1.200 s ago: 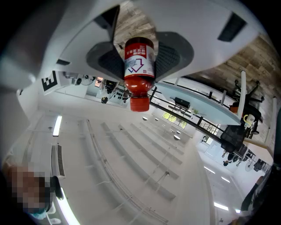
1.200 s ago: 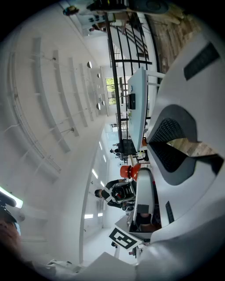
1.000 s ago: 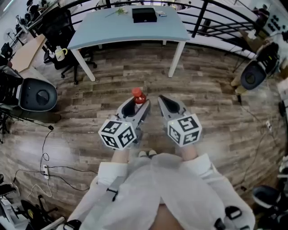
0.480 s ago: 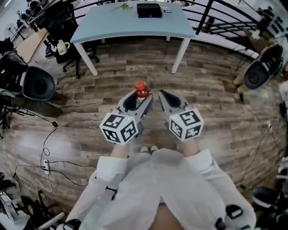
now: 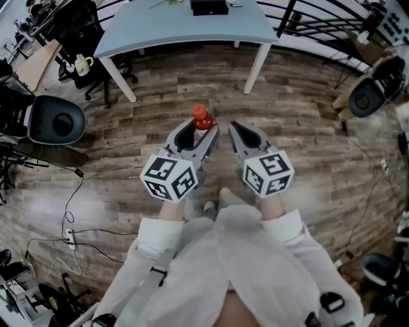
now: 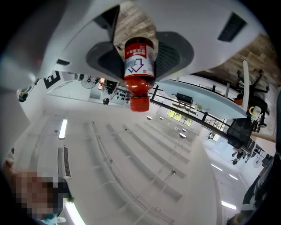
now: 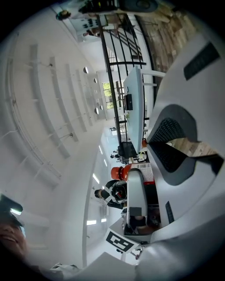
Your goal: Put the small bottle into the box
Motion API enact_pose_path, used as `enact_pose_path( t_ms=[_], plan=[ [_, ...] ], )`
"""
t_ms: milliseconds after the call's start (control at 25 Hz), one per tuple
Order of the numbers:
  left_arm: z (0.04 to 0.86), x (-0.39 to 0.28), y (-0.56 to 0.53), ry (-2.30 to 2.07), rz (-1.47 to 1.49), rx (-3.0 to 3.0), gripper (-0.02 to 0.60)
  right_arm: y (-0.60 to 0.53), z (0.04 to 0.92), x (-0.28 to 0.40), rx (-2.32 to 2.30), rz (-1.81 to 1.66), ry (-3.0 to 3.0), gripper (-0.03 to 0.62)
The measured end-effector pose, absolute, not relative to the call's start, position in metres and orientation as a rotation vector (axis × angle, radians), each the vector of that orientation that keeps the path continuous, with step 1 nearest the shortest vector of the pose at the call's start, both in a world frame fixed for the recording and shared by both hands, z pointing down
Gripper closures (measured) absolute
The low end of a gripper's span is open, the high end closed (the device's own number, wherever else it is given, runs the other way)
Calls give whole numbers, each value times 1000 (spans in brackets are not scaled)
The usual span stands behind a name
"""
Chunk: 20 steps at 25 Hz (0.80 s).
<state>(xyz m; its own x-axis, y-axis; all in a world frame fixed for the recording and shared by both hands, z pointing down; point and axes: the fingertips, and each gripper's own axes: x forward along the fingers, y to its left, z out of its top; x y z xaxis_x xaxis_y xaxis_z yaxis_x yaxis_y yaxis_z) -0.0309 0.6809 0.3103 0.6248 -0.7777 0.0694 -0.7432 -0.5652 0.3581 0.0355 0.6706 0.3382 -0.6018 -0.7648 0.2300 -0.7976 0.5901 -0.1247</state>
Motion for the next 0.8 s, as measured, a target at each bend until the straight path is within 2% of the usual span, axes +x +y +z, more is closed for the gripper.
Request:
enact_pose_path(
  t_ms=[320, 800],
  plan=[
    [321, -27, 643, -1198, -143, 2481, 371, 632, 350, 32, 1295, 345, -2670, 591],
    [315, -36, 501, -1302, -149, 2449, 371, 483, 341, 36, 1188, 357, -2725, 591]
  ],
)
